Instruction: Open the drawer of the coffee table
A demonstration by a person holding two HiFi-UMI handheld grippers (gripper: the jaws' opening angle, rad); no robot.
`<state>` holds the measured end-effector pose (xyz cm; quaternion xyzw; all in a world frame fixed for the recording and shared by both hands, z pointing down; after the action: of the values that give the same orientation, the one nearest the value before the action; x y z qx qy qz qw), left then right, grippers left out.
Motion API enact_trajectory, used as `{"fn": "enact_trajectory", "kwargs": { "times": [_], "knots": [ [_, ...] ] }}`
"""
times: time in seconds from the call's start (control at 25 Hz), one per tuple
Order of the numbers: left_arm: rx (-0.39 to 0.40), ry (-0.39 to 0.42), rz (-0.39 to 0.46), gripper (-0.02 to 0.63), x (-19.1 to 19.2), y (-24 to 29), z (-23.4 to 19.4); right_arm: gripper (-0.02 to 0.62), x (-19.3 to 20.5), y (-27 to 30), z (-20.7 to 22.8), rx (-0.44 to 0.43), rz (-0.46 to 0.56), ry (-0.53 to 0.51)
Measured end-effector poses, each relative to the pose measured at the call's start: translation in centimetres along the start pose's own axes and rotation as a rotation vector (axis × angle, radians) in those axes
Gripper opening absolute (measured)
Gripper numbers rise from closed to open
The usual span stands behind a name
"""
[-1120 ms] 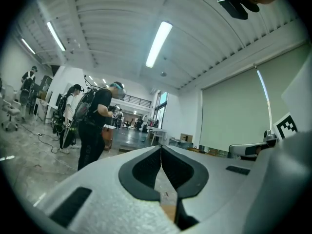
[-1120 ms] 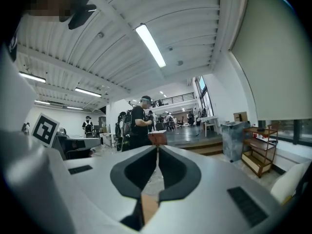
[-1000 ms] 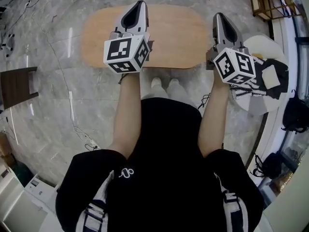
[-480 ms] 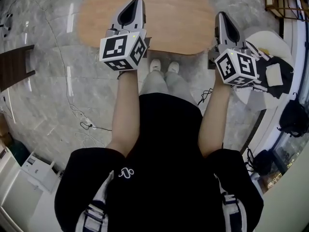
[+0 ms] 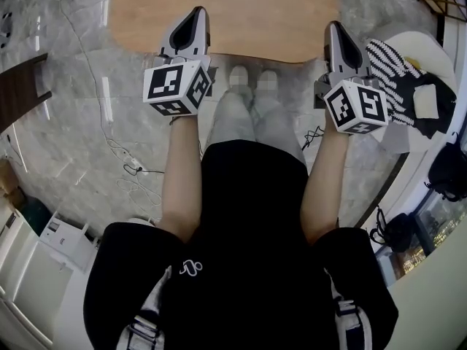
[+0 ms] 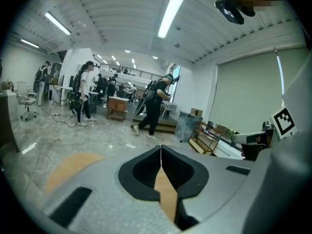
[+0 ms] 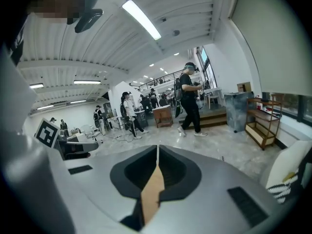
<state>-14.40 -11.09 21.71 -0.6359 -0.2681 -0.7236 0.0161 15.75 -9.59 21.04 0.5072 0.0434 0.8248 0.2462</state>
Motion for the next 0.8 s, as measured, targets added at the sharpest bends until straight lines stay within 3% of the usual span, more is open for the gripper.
{"fn": "enact_trajectory", "kwargs": {
  "times": [0.8],
  "knots": [
    [0.072,-0.075,-0.325,0.011,19.6,-1.3,2.3,0.014,16.4,0.3,5.7,0.047,-0.254,0.062]
  ]
}}
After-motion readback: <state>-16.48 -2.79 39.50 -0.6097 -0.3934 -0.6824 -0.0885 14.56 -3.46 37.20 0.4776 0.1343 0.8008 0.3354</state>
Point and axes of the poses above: the fingertips, and each gripper's own axes: y forward along the fingers, z to its right, x out of its underside, the point moved 8 cm from there along -y, backward along the fingers, and after that the axes turned 15 degrees about y, right-handed, at the moved point
